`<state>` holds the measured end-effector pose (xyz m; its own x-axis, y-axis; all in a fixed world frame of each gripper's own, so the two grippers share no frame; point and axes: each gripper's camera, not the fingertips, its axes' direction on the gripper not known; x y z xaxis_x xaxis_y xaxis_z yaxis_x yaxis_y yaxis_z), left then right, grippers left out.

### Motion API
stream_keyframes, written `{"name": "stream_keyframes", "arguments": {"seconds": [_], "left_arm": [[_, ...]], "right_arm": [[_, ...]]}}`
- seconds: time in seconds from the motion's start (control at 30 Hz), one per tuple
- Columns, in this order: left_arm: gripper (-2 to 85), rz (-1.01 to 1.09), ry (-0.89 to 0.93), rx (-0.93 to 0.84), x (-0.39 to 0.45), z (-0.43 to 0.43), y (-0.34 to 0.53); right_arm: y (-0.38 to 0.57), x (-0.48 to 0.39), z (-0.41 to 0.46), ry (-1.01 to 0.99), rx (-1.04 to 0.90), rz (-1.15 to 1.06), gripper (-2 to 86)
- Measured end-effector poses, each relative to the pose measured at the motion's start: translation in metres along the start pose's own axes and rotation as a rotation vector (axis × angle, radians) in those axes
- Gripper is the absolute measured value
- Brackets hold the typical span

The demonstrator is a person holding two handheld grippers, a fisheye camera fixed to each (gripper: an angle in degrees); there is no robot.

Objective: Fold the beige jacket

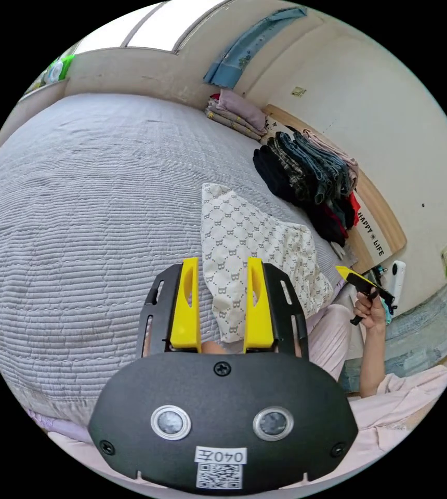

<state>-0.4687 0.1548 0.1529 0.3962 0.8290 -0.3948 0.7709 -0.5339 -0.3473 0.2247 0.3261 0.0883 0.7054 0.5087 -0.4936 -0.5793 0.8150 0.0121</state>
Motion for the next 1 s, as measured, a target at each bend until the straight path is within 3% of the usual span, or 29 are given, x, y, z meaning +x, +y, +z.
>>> {"name": "stream_keyframes", "arguments": {"seconds": [0.1, 0.23, 0.5, 0.73, 1.0], "left_arm": [[10.0, -0.042, 0.021, -0.005, -0.015, -0.003, -0.018], [10.4, -0.033, -0.037, -0.041, -0.021, -0.010, -0.033], [10.2, -0.055, -0.006, -0.065, -0.058, -0.055, -0.067], [10.8, -0.093, 0.079, -0.096, -0.091, -0.073, -0.084], [11.0, -0.174, 0.256, -0.025, -0.127, -0.120, -0.101]], "right_arm": [[-0.028, 0.012, 0.025, -0.046, -0.039, -0.001, 14.9], [-0.067, 0.025, 0.071, 0.098, -0.136, 0.014, 21.5], [-0.102, 0.077, 0.125, -0.078, -0.268, 0.133, 23.3], [-0.127, 0.075, 0.131, -0.071, -0.310, 0.056, 18.4], [-0.159, 0.106, 0.147, -0.293, -0.457, 0.027, 6.0]]}}
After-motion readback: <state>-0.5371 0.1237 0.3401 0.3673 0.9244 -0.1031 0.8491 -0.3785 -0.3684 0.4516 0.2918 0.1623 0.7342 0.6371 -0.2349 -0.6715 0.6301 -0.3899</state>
